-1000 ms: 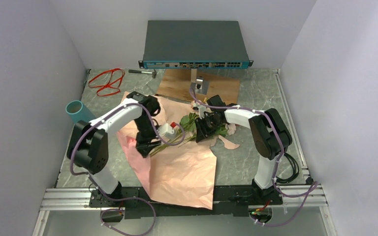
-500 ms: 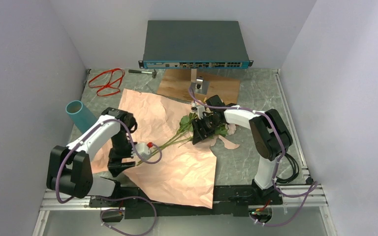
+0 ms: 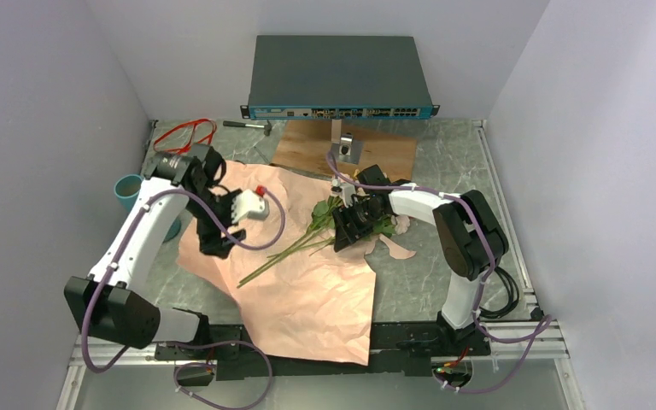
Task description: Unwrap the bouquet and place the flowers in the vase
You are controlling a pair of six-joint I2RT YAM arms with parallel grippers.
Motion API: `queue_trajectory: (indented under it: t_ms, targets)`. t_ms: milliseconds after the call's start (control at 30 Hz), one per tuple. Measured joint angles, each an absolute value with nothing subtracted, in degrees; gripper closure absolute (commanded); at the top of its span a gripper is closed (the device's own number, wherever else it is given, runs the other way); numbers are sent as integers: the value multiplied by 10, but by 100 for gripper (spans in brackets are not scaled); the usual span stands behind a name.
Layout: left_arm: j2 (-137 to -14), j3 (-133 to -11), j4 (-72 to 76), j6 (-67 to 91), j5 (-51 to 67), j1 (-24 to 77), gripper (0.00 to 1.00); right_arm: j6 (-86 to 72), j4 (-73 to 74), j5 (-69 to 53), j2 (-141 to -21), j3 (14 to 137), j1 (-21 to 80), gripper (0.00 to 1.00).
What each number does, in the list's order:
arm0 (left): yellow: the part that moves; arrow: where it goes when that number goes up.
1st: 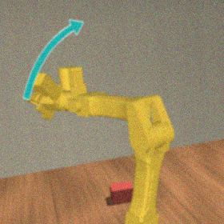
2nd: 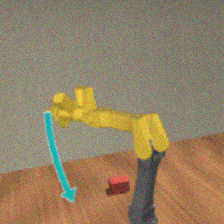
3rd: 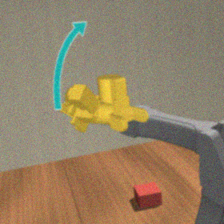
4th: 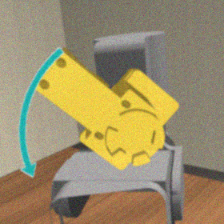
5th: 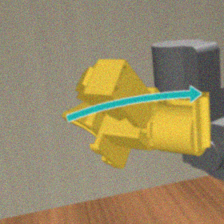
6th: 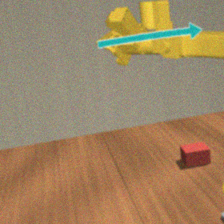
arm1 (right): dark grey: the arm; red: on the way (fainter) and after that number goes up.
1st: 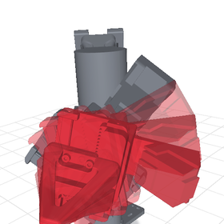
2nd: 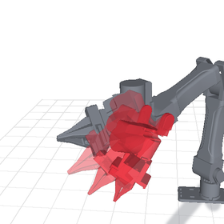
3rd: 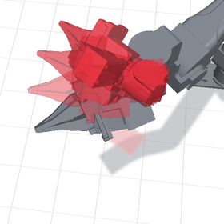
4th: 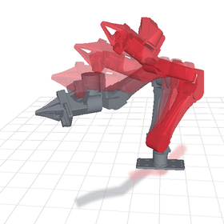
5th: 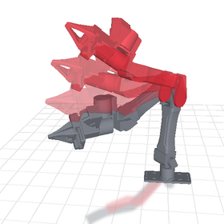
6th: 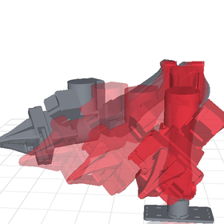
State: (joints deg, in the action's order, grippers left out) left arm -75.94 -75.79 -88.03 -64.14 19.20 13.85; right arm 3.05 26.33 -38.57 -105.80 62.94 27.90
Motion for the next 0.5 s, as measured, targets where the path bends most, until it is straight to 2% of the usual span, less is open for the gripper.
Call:
queue_trajectory:
  t_ms: [67,200,367,433,500]
  targets:
    - [-779,-811,-879,-614,236,138,21,34,265,-382,-1056,629,279,36]
    - [-812,-828,-866,-559,279,138,28,43,269,-375,-1053,629,279,36]
    - [-848,-755,-807,-515,250,138,32,56,275,-364,-1049,629,279,36]
    - [-851,-705,-786,-523,220,138,30,60,276,-361,-1048,629,279,37]
    - [-843,-648,-781,-545,187,138,24,65,279,-358,-1047,629,279,37]
